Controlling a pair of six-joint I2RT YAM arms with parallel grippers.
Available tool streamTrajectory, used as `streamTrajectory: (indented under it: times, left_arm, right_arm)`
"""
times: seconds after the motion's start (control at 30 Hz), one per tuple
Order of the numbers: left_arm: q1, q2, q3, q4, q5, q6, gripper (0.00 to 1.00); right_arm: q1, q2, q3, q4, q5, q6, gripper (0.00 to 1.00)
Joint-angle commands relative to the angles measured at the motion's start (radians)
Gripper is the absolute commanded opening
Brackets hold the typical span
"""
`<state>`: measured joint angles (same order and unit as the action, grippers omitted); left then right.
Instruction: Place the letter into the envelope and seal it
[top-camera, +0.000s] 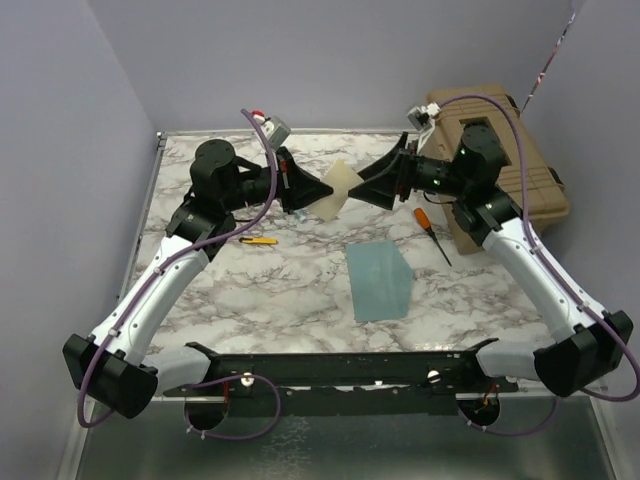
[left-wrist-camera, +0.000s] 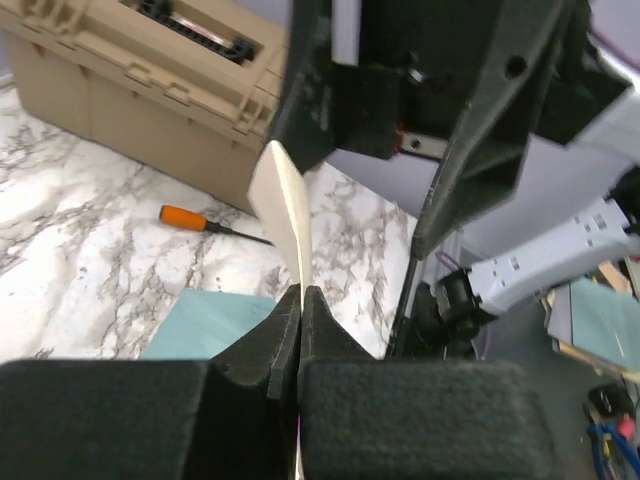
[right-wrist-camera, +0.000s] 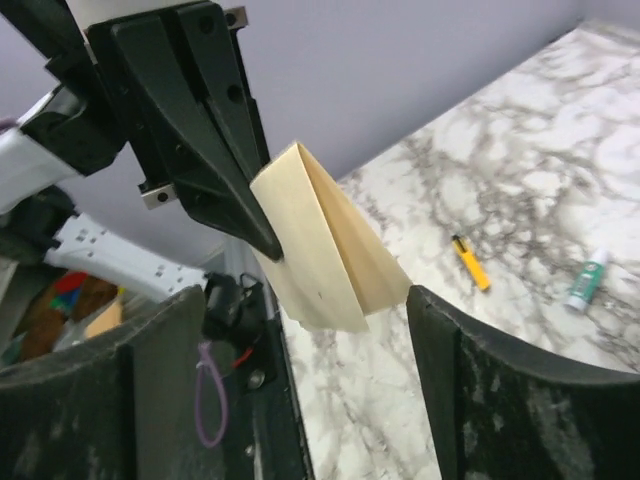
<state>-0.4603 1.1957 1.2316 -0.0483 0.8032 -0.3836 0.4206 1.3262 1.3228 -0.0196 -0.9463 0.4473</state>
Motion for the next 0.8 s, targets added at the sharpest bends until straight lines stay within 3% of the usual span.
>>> streamTrajectory:
  times: [0.0,0.07,0.17,0.33,0.7,0.77]
  left_arm:
    - [-0.001,-0.042,-0.011,0.098,-0.177,-0.130,0.00]
    - [-0.001,-0.049,-0.038,0.196,-0.202,-0.238,0.00]
    - [-0.001,-0.046,-0.076,0.341,-0.225,-0.404,0.00]
    - [-0.003,-0.026,-0.100,0.445,-0.260,-0.569,0.00]
    - [-0.004,-0.023,-0.122,0.475,-0.259,-0.630,0.00]
    - [-0.004,-0.023,-0.125,0.475,-0.255,-0.630,0.00]
  right_arm:
    - [0.003,-0.132,-0.173,0.268,0.332,0.220,0.87]
    - [0.002,-0.149,-0.255,0.412,0.366,0.335,0.90]
    - [0.004,-0.112,-0.309,0.659,0.289,0.509,0.91]
    - [0.015,-0.038,-0.313,0.877,0.260,0.697,0.88]
    - [0.022,0.073,-0.178,0.896,0.225,0.782,0.38]
    - [0.024,0.079,-0.172,0.896,0.218,0.784,0.18]
